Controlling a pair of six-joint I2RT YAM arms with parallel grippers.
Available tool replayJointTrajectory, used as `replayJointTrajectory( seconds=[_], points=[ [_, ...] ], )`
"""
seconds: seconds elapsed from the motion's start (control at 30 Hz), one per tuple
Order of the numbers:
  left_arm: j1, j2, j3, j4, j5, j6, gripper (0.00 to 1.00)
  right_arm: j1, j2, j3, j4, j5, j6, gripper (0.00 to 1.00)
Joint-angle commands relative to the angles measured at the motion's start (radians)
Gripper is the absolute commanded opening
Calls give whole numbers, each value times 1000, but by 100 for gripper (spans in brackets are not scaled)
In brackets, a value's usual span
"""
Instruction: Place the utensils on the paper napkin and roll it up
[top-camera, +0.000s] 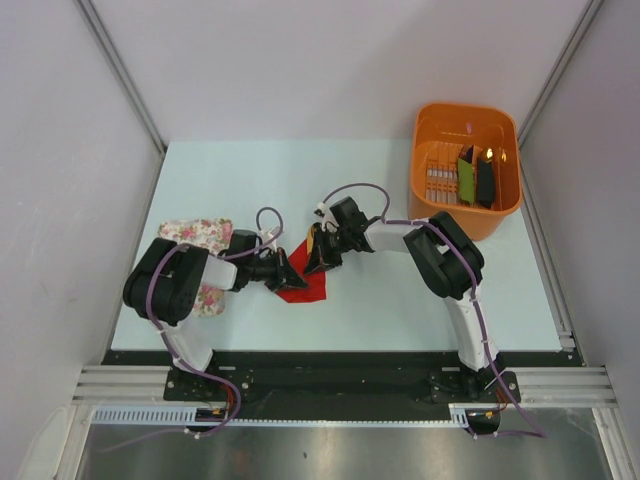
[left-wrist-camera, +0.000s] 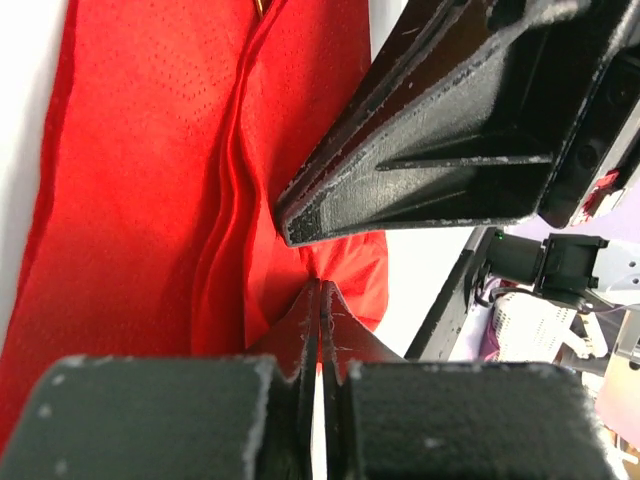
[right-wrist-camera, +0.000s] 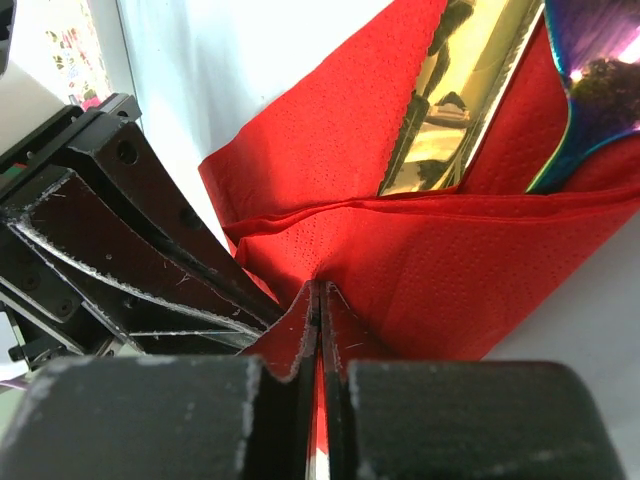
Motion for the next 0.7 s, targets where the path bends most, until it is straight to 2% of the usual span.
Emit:
replayJointTrajectory(
  seconds=[0.0, 0.13, 0.23, 0.3, 0.43, 0.67],
  points=[
    [12, 32, 47, -87, -67, 83, 0, -1, 13, -26, -47, 61, -22, 5],
    [15, 57, 64, -153, -113, 129, 0, -4, -23, -25, -33, 32, 0, 25],
    [15, 52, 74, -194, -150, 149, 0, -9, -89, -25, -32, 32, 0, 31],
    [15, 46, 83, -224, -189, 164, 0, -14, -131, -23, -51, 70, -11, 29],
    [12, 42, 87, -237, -194, 167, 0, -4, -142, 7, -148, 202, -77, 4],
    [10, 40, 92, -240, -186, 181, 0, 28, -114, 26, -136, 231, -75, 3]
  ],
)
